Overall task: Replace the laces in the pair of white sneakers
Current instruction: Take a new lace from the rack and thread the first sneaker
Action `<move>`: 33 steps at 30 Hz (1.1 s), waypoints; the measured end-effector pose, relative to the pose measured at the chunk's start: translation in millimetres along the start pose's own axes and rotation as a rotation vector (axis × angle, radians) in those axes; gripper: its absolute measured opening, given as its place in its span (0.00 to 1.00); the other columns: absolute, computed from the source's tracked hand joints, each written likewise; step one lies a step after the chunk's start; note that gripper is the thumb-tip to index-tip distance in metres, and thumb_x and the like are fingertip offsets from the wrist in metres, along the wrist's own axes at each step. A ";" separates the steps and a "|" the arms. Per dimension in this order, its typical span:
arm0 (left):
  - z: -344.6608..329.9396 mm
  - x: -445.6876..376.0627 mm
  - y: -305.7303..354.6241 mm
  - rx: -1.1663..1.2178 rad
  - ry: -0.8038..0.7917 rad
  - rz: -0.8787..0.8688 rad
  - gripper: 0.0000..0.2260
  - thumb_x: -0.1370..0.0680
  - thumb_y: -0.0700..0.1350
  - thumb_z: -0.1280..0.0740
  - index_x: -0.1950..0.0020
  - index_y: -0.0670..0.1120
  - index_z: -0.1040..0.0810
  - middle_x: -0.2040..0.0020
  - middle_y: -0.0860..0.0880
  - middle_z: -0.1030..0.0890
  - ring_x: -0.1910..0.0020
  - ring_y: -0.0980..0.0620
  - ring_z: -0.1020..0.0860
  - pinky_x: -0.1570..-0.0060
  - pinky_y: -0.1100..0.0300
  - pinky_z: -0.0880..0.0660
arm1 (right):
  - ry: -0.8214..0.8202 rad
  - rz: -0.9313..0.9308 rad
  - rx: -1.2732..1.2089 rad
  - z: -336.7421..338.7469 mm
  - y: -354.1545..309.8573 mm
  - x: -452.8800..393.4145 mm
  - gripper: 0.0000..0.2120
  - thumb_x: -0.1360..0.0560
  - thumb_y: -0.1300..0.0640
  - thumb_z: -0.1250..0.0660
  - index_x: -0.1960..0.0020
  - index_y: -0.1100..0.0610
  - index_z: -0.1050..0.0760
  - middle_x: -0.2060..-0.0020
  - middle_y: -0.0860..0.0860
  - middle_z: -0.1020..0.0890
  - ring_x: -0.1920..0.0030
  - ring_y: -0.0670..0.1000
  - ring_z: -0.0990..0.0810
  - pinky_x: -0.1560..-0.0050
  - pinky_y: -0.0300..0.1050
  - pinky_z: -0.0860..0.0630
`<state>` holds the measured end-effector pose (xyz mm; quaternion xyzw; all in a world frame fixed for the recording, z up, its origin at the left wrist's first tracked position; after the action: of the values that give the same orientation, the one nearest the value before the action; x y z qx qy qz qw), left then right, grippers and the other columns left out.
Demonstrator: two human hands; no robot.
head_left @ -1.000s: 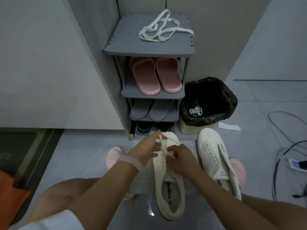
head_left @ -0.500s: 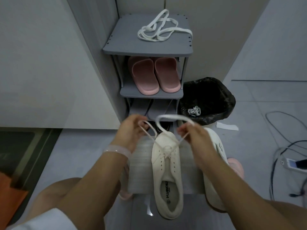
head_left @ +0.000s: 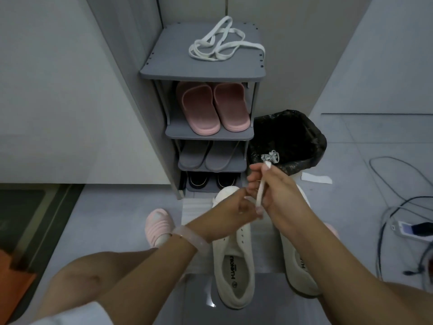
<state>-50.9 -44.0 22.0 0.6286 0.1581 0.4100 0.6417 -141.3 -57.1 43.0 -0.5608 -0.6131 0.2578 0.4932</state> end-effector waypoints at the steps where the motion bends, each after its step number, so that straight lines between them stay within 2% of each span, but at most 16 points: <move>1: -0.9 0.3 0.8 -0.034 -0.019 -0.012 0.03 0.21 0.44 0.38 0.54 0.52 0.27 0.60 0.48 0.20 0.60 0.61 0.21 0.53 0.66 0.26 | 0.005 0.001 -0.072 1.9 -4.9 -1.8 0.14 0.19 0.57 0.47 0.57 0.59 0.25 0.74 0.48 0.24 0.74 0.43 0.26 0.70 0.35 0.25; 3: 15.0 -0.3 2.1 -0.147 0.041 -0.037 0.10 0.21 0.44 0.39 0.62 0.51 0.26 0.68 0.50 0.23 0.70 0.65 0.25 0.63 0.71 0.29 | 0.052 0.010 -0.253 15.5 -20.7 -8.3 0.16 0.18 0.55 0.48 0.59 0.58 0.28 0.77 0.46 0.28 0.78 0.42 0.32 0.74 0.33 0.30; 4: 27.6 -0.2 2.0 -0.190 0.095 -0.033 0.12 0.21 0.44 0.39 0.64 0.51 0.25 0.69 0.52 0.25 0.72 0.65 0.26 0.64 0.70 0.30 | 0.092 0.016 -0.331 26.1 -29.7 -11.7 0.16 0.18 0.54 0.48 0.59 0.57 0.29 0.78 0.46 0.30 0.79 0.42 0.34 0.76 0.33 0.31; 9: 90.2 5.7 -17.1 -0.159 0.416 0.075 0.13 0.21 0.43 0.39 0.62 0.48 0.20 0.66 0.55 0.21 0.68 0.65 0.25 0.63 0.73 0.30 | 0.244 0.081 -0.430 68.4 -60.1 -16.5 0.17 0.17 0.54 0.51 0.62 0.54 0.32 0.80 0.45 0.35 0.80 0.43 0.38 0.77 0.33 0.35; 12: 104.9 8.9 -40.3 -0.144 0.564 0.236 0.12 0.22 0.44 0.37 0.63 0.46 0.19 0.69 0.53 0.25 0.70 0.59 0.29 0.67 0.67 0.32 | 0.304 0.112 -0.396 75.6 -63.0 -14.3 0.14 0.18 0.55 0.50 0.59 0.55 0.33 0.81 0.44 0.35 0.80 0.42 0.38 0.77 0.33 0.36; 15: 109.1 13.7 -59.6 0.097 0.693 0.403 0.14 0.22 0.37 0.40 0.67 0.42 0.24 0.78 0.49 0.28 0.81 0.55 0.31 0.80 0.67 0.34 | 0.347 0.153 -0.376 80.5 -67.6 -10.7 0.12 0.18 0.56 0.49 0.58 0.55 0.32 0.81 0.44 0.35 0.80 0.42 0.39 0.75 0.33 0.37; 17: 107.2 19.2 -67.9 0.334 0.765 0.485 0.12 0.22 0.34 0.44 0.63 0.38 0.27 0.76 0.45 0.26 0.83 0.53 0.27 0.82 0.67 0.30 | 0.361 0.177 -0.375 84.4 -71.2 -9.4 0.13 0.18 0.55 0.49 0.59 0.54 0.32 0.81 0.44 0.36 0.80 0.43 0.40 0.76 0.32 0.38; 19: 99.4 16.9 -67.7 0.512 0.749 0.474 0.06 0.21 0.35 0.45 0.51 0.37 0.29 0.66 0.42 0.22 0.73 0.50 0.21 0.75 0.62 0.23 | 0.369 0.171 -0.353 87.1 -71.4 -10.0 0.13 0.18 0.55 0.49 0.58 0.54 0.32 0.82 0.44 0.36 0.81 0.43 0.41 0.78 0.32 0.39; 20: 96.9 14.0 -65.4 0.520 0.730 0.439 0.08 0.21 0.35 0.44 0.42 0.39 0.32 0.60 0.42 0.22 0.66 0.49 0.21 0.67 0.59 0.22 | 0.373 0.163 -0.333 87.6 -69.9 -11.0 0.13 0.18 0.55 0.49 0.57 0.55 0.31 0.81 0.44 0.35 0.81 0.42 0.40 0.78 0.32 0.39; 22: 91.8 8.2 -60.4 0.310 0.657 0.365 0.20 0.22 0.37 0.40 0.31 0.45 0.40 0.51 0.44 0.24 0.56 0.50 0.23 0.54 0.57 0.24 | 0.371 0.154 -0.282 86.6 -64.5 -12.9 0.12 0.18 0.55 0.48 0.55 0.55 0.29 0.79 0.45 0.31 0.80 0.41 0.39 0.78 0.32 0.38; 23: 87.2 7.3 -54.0 0.166 0.609 0.327 0.22 0.22 0.37 0.39 0.30 0.46 0.41 0.50 0.46 0.25 0.55 0.51 0.23 0.52 0.59 0.24 | 0.363 0.156 -0.229 84.9 -61.6 -13.3 0.11 0.18 0.57 0.47 0.55 0.55 0.28 0.76 0.46 0.29 0.80 0.41 0.37 0.78 0.32 0.37; 25: 74.8 5.0 -40.2 -0.136 0.490 0.236 0.14 0.22 0.37 0.40 0.36 0.42 0.31 0.58 0.48 0.22 0.66 0.58 0.23 0.64 0.71 0.26 | 0.336 0.181 0.032 79.9 -56.6 -12.2 0.10 0.20 0.62 0.44 0.54 0.55 0.26 0.70 0.49 0.26 0.77 0.41 0.34 0.75 0.32 0.35; 27: 56.2 3.4 -35.4 -0.391 0.317 0.210 0.08 0.22 0.41 0.39 0.50 0.40 0.21 0.66 0.50 0.22 0.73 0.62 0.26 0.71 0.73 0.31 | 0.266 0.207 0.396 69.3 -49.3 -10.4 0.11 0.20 0.62 0.43 0.53 0.53 0.24 0.68 0.49 0.23 0.75 0.41 0.32 0.72 0.32 0.33; 30: 27.8 3.9 -41.7 -0.630 0.115 0.238 0.15 0.22 0.51 0.38 0.64 0.43 0.23 0.67 0.50 0.24 0.67 0.54 0.27 0.64 0.63 0.31 | 0.089 0.185 0.737 46.6 -27.5 -7.3 0.07 0.21 0.59 0.41 0.50 0.52 0.25 0.72 0.47 0.26 0.77 0.38 0.30 0.74 0.27 0.34; 32: 18.2 5.4 -50.9 -0.702 0.083 0.282 0.13 0.24 0.55 0.37 0.61 0.47 0.24 0.62 0.50 0.25 0.62 0.54 0.27 0.58 0.60 0.30 | 0.010 0.111 0.937 37.9 -5.6 -5.9 0.02 0.21 0.55 0.40 0.52 0.52 0.29 0.71 0.45 0.28 0.76 0.37 0.30 0.76 0.27 0.37; 33: 14.9 5.6 -56.0 -0.697 0.078 0.296 0.12 0.25 0.55 0.36 0.60 0.48 0.24 0.61 0.51 0.25 0.60 0.55 0.27 0.57 0.59 0.29 | -0.028 0.068 1.038 36.0 6.5 -5.6 0.04 0.21 0.54 0.40 0.54 0.52 0.30 0.70 0.44 0.29 0.73 0.37 0.31 0.74 0.29 0.37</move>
<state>-18.4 -43.0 -26.3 0.3727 -0.0587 0.5510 0.7443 -171.2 -52.3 21.9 -0.2586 -0.3927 0.5513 0.6893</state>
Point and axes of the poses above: each hand's wrist, its own x-axis away from the middle knuckle, its own z-axis out of the back of the hand, y = z × x, the point moved 7 cm from there along -x, towards the middle knuckle
